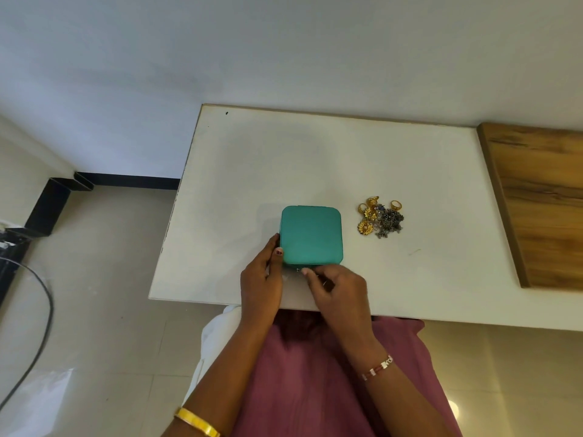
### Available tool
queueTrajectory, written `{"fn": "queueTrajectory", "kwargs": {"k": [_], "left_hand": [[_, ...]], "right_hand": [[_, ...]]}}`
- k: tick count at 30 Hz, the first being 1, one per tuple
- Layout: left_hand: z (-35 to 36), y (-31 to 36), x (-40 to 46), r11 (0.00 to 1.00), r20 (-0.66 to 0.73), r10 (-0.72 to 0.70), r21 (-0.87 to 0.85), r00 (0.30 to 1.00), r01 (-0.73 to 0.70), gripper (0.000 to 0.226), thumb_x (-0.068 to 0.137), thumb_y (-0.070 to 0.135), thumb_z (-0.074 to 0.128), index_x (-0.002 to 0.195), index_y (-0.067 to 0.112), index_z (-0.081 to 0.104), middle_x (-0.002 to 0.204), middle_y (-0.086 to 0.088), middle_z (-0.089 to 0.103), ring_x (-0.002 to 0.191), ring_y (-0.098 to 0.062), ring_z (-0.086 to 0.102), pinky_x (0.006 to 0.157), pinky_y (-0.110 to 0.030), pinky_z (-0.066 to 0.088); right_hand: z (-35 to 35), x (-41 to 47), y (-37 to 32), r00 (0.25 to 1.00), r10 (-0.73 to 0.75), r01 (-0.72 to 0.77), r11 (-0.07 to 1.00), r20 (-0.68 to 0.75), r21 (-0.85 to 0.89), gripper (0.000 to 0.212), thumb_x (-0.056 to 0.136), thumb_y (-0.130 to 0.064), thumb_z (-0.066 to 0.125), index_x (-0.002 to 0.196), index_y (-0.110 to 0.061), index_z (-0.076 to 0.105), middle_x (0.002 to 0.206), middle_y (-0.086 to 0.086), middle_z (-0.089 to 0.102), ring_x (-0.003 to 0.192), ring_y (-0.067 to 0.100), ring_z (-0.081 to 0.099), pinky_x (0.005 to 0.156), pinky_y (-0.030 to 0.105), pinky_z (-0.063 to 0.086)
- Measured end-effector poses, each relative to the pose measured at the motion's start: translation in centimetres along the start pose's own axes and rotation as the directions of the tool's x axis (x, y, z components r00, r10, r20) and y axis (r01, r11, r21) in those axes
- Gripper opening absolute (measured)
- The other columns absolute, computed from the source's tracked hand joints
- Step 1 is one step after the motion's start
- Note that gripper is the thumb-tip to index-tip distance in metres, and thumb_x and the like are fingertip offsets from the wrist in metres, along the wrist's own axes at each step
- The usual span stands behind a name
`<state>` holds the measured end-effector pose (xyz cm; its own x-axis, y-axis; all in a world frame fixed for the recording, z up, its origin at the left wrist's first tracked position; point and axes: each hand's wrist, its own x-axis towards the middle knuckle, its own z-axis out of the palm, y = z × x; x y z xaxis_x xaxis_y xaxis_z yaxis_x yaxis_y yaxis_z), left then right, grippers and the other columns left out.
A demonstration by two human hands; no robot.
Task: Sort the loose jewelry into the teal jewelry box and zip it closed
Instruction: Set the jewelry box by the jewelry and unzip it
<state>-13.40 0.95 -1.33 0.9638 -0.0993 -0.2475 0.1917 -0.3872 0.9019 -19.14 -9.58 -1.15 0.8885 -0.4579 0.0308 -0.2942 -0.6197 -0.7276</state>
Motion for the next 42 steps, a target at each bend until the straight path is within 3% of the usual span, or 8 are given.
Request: {"fn": "queueTrajectory", "kwargs": {"k": [4, 7, 10, 15, 19, 25, 34, 42], "left_hand": [[-0.8, -0.1, -0.7, 0.992, -0.147, -0.096, -0.095, 0.984, 0.083, 0.024, 0.094, 0.013, 0.047, 0.111, 0.016, 0.064, 0.109, 0.003, 0.064, 0.105, -0.012, 0.058, 0.095, -0.021, 0.041], [-1.3, -0.2, -1.2, 0.973, -0.15, -0.205, -0.139, 0.967, 0.185, 0.018, 0.089, 0.009, 0.052, 0.086, 0.02, 0.066, 0.084, 0.0, 0.068, 0.087, -0.021, 0.065, 0.089, -0.032, 0.049], [-0.8, -0.1, -1.4, 0.978, -0.057, -0.211, -0.011, 0.976, 0.21, 0.011, 0.085, 0.011, 0.057, 0.084, 0.013, 0.068, 0.074, 0.0, 0.067, 0.076, -0.021, 0.066, 0.083, -0.034, 0.053], [0.2, 0.4, -1.7, 0.972, -0.017, -0.118, 0.201, 0.993, 0.119, 0.029, 0.076, 0.034, 0.071, 0.096, 0.013, 0.07, 0.08, 0.004, 0.066, 0.074, -0.01, 0.06, 0.073, -0.018, 0.044], [0.6, 0.7, -1.6, 0.964, -0.06, -0.089, 0.244, 0.994, 0.101, 0.03, 0.074, 0.038, 0.072, 0.09, 0.012, 0.07, 0.082, 0.001, 0.069, 0.071, -0.008, 0.056, 0.064, -0.007, 0.035], [0.5, 0.1, -1.6, 0.972, -0.058, -0.059, 0.225, 0.997, 0.071, 0.022, 0.084, 0.022, 0.064, 0.101, 0.009, 0.07, 0.095, -0.007, 0.072, 0.08, -0.02, 0.066, 0.086, -0.034, 0.051], [-1.5, -0.2, -1.2, 0.936, -0.056, 0.039, 0.35, 0.998, -0.017, 0.006, 0.08, 0.008, 0.062, 0.079, 0.008, 0.069, 0.081, -0.004, 0.07, 0.076, -0.017, 0.063, 0.071, -0.022, 0.042], [-3.2, -0.9, 1.6, 0.924, -0.039, 0.125, 0.368, 0.991, -0.102, 0.011, 0.087, 0.009, 0.058, 0.09, 0.01, 0.069, 0.081, -0.01, 0.069, 0.069, -0.023, 0.065, 0.073, -0.035, 0.054]], "right_hand": [[-1.5, 0.5, 0.8, 0.958, -0.135, 0.127, 0.991, -0.251, -0.05, 0.018, 0.084, -0.022, 0.056, 0.079, -0.007, 0.064, 0.073, 0.006, 0.059, 0.066, 0.018, 0.053, 0.063, 0.013, 0.037], [-1.2, 1.1, 1.8, 0.974, -0.107, 0.098, 0.994, -0.202, -0.053, 0.033, 0.082, -0.019, 0.059, 0.114, -0.009, 0.061, 0.112, 0.013, 0.058, 0.106, 0.016, 0.047, 0.09, 0.008, 0.032], [-0.6, 1.4, 2.1, 0.993, -0.085, 0.088, 0.995, -0.083, 0.036, 0.041, 0.084, -0.022, 0.054, 0.125, -0.014, 0.055, 0.135, 0.013, 0.047, 0.122, 0.008, 0.037, 0.099, 0.008, 0.026], [-0.8, 1.6, 2.5, 0.996, -0.072, 0.079, 0.987, -0.053, 0.142, 0.041, 0.085, -0.021, 0.054, 0.125, -0.017, 0.055, 0.132, 0.013, 0.048, 0.12, 0.007, 0.041, 0.095, -0.003, 0.028], [-0.7, 1.6, 2.5, 0.997, -0.07, 0.075, 0.988, -0.042, 0.135, 0.041, 0.084, -0.023, 0.055, 0.125, -0.018, 0.055, 0.132, 0.013, 0.049, 0.119, 0.01, 0.042, 0.095, 0.005, 0.032], [-0.8, 1.6, 2.7, 0.996, -0.083, 0.087, 0.987, -0.04, 0.133, 0.04, 0.084, -0.017, 0.059, 0.124, -0.016, 0.056, 0.132, 0.015, 0.049, 0.118, 0.009, 0.042, 0.096, 0.008, 0.032], [-1.2, 1.9, 2.8, 0.997, -0.081, 0.079, 0.991, 0.018, 0.106, 0.041, 0.085, -0.013, 0.063, 0.125, -0.016, 0.055, 0.135, 0.013, 0.047, 0.124, 0.022, 0.046, 0.099, 0.022, 0.038], [-1.6, 2.3, 3.0, 0.986, -0.121, 0.121, 0.993, 0.113, 0.003, 0.043, 0.087, -0.03, 0.051, 0.129, -0.019, 0.052, 0.14, 0.012, 0.043, 0.127, 0.025, 0.045, 0.097, 0.026, 0.037]]}}
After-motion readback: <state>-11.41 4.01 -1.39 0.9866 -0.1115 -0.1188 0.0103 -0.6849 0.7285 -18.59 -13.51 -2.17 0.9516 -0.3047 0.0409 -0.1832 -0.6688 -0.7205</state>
